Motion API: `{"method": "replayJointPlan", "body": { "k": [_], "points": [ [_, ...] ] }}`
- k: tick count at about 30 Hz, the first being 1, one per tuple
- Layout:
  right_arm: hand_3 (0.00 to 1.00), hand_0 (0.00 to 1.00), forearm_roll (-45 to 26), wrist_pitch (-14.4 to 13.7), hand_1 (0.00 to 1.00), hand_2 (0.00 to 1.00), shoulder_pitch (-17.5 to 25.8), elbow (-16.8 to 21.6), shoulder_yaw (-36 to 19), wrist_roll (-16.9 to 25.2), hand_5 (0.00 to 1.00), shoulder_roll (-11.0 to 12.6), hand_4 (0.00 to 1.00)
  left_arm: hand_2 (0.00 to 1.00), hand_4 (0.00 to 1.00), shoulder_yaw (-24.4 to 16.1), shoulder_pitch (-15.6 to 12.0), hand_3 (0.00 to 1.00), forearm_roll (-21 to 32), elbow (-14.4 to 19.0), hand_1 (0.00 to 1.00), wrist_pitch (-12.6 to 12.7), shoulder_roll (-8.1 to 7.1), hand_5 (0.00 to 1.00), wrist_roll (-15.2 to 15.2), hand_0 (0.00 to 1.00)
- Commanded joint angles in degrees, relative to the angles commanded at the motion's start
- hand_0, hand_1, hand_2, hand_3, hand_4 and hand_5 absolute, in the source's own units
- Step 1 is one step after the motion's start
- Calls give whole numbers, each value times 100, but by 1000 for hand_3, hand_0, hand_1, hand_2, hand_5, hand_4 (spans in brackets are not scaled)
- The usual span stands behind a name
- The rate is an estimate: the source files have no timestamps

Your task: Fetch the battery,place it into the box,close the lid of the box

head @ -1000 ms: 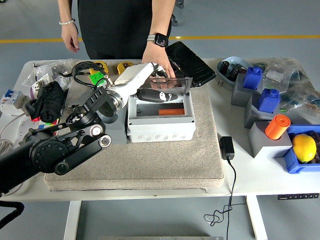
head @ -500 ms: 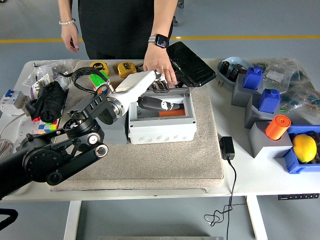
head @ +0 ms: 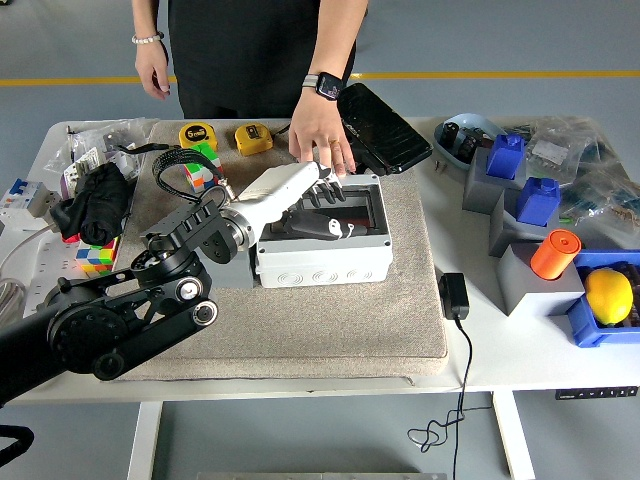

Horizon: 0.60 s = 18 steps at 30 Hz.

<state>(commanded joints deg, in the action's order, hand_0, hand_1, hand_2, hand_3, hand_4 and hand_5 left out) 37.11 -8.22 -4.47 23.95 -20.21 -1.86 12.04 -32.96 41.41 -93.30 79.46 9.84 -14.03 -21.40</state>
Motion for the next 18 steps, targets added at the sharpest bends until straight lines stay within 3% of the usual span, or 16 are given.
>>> {"method": "replayJointPlan", "body": {
  "k": [3, 4, 9, 10, 18],
  "points": [
    [551, 590, -3, 1, 600, 562, 3, -4, 8, 0, 435, -4, 915, 560, 986, -216, -121, 587, 124, 23, 535, 259, -8, 606, 283, 398],
    [551, 590, -4, 2, 600, 562, 1, -6, 11, 0, 435, -4, 915, 591, 985, -291, -166, 598, 200, 25, 595, 351, -9, 601, 382, 460],
    [551, 590, -19, 2, 600, 562, -12, -28, 17, 1, 435, -6, 915, 591, 985, -957, -533, 598, 1022, 43, 595, 978, 1, 601, 1130, 460],
    [552, 590, -28, 3, 600, 562, -14, -37, 24, 1, 435, -7, 916, 609, 977, -1172, -635, 606, 1280, 48, 626, 1057, 7, 584, 1310, 534],
    [552, 592, -247, 69, 601, 565, -33, -199, 187, -67, 436, -18, 916, 605, 962, -2486, -1282, 600, 2850, -161, 618, 1475, 187, 561, 2282, 525]
  ]
}}
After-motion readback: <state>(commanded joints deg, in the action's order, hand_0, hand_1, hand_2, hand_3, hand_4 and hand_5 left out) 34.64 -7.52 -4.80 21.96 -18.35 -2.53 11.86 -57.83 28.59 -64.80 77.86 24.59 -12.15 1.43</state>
